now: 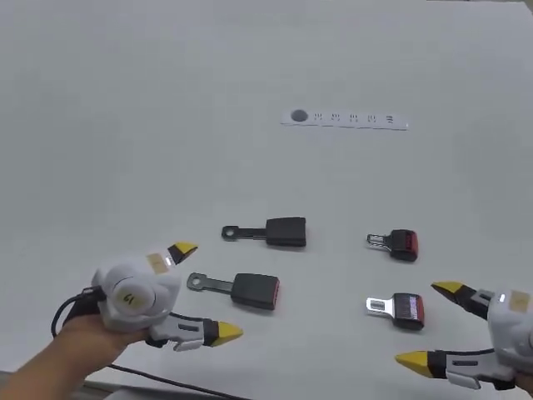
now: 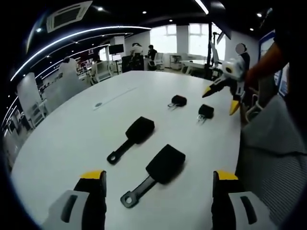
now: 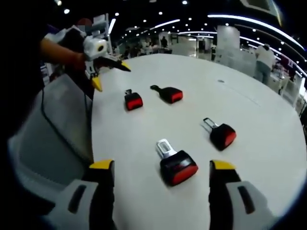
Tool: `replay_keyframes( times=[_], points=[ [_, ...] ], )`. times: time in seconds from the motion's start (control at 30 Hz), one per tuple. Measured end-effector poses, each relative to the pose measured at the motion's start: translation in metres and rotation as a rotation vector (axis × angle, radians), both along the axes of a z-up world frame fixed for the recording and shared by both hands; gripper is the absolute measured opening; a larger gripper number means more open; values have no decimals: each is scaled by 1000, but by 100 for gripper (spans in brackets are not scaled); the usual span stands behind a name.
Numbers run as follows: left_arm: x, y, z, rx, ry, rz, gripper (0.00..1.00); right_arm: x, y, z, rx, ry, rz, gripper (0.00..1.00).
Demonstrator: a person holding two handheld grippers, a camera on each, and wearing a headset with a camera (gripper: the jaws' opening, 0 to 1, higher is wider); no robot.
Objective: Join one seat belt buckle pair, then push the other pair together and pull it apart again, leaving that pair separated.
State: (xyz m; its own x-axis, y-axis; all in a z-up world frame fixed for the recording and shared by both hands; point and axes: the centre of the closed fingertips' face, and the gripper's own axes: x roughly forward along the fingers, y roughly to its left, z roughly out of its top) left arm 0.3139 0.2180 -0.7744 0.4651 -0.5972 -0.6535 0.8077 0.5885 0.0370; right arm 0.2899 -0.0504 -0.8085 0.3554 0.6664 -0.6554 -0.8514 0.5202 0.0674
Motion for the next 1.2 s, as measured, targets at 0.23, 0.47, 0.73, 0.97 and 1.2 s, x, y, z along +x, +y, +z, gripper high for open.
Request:
replay_keyframes(
  times=[0.23,0.47,0.73,0.97,1.2],
  points=[
    [5,-3,-7,25,6,-52,90,3,-2,-6,-15,18,30,80],
    [7,-8,-17,62,17,-119,87,6,-4,-13,-34,43,54,78],
    [11,-12,-31,98,33,-177,83,10,-5,-22,-49,64,92,76],
    [14,-16,-42,131,42,-235,77,15,-5,-27,-66,79,128,73],
    [17,-21,-52,156,56,-285,75,15,-5,-33,-84,99,154,72]
  ],
)
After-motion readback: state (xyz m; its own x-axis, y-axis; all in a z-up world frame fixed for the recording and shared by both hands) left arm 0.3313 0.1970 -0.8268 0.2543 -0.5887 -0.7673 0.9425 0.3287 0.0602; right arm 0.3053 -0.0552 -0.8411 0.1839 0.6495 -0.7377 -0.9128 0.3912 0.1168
